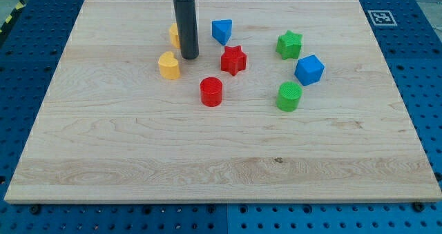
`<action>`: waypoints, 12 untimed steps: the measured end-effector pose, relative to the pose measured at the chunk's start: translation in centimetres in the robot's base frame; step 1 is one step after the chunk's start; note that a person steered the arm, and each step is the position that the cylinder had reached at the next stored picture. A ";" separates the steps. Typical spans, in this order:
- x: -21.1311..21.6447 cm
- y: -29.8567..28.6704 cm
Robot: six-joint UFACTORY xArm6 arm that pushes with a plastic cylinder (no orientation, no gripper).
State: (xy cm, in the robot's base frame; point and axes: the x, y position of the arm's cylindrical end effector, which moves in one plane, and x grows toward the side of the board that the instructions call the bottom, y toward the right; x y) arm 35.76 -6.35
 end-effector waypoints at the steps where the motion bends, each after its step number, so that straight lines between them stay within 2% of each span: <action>1: 0.0 -1.5; 4: 2.7 -3.6; 6: 6.8 -4.2; 8: 10.3 -7.8; 9: 10.4 -8.6; 10: 8.4 -8.9; 12: 11.6 -9.1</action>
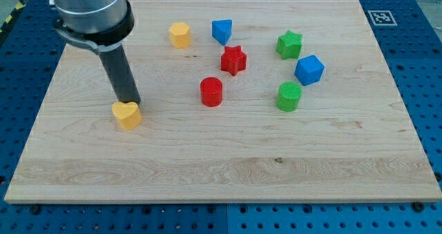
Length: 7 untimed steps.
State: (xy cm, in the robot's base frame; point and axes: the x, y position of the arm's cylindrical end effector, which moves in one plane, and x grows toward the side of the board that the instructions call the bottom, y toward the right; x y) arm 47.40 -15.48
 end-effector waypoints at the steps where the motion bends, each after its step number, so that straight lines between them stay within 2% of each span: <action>1: 0.3 -0.2; 3: 1.3 -3.1; 7: 8.7 -0.3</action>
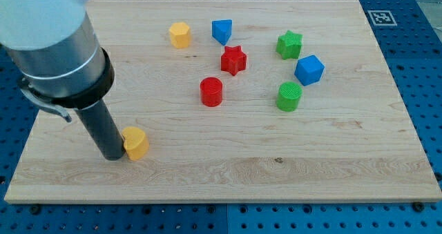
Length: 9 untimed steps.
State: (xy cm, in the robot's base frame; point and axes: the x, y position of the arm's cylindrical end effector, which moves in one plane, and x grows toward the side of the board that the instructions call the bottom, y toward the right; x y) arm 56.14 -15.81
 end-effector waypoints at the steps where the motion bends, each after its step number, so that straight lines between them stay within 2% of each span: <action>1: -0.4 1.2; 3: -1.9 2.0; 5: -1.9 5.9; 9: -3.4 22.5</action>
